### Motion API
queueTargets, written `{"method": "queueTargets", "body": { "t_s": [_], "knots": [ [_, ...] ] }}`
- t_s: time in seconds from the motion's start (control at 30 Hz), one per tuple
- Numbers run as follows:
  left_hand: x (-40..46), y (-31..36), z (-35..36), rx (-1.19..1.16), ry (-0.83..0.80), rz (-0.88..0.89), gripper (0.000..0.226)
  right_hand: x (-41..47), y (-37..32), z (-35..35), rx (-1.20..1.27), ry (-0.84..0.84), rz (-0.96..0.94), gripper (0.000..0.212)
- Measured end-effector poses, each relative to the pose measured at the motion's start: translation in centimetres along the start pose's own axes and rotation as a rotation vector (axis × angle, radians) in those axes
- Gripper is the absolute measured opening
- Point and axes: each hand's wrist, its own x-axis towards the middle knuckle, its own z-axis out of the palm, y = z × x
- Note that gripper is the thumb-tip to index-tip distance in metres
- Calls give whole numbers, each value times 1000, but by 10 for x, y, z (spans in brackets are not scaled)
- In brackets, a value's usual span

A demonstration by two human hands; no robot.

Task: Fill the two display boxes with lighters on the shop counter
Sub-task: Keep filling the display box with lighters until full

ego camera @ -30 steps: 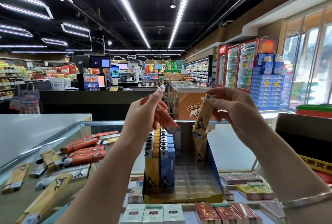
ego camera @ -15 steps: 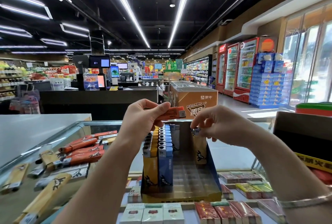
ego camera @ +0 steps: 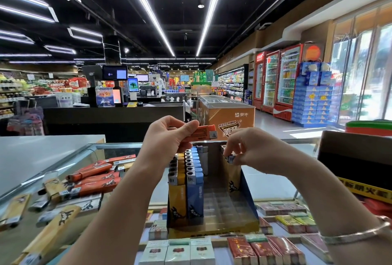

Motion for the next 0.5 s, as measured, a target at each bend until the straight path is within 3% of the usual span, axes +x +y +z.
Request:
{"method": "queueTargets", "body": {
  "t_s": [0.1,0.17,0.3,0.4,0.5],
  "knots": [
    [-1,1,1,-7,-32,5,37,-1,1,-1,24,20,-2,23],
    [-1,3,1,-31,-62,6,35,-1,-1,-1,112,132,-39,19],
    [-1,5,3,-89,-164,23,32,0,-7,-6,571,417,-72,14],
    [-3,6,6,-64,-223,52,31,-1,-13,-3,794,358,-64,24],
    [-3,6,6,-28,-236,96,29,-1,-17,0,891,379,-59,21]
  ]
}}
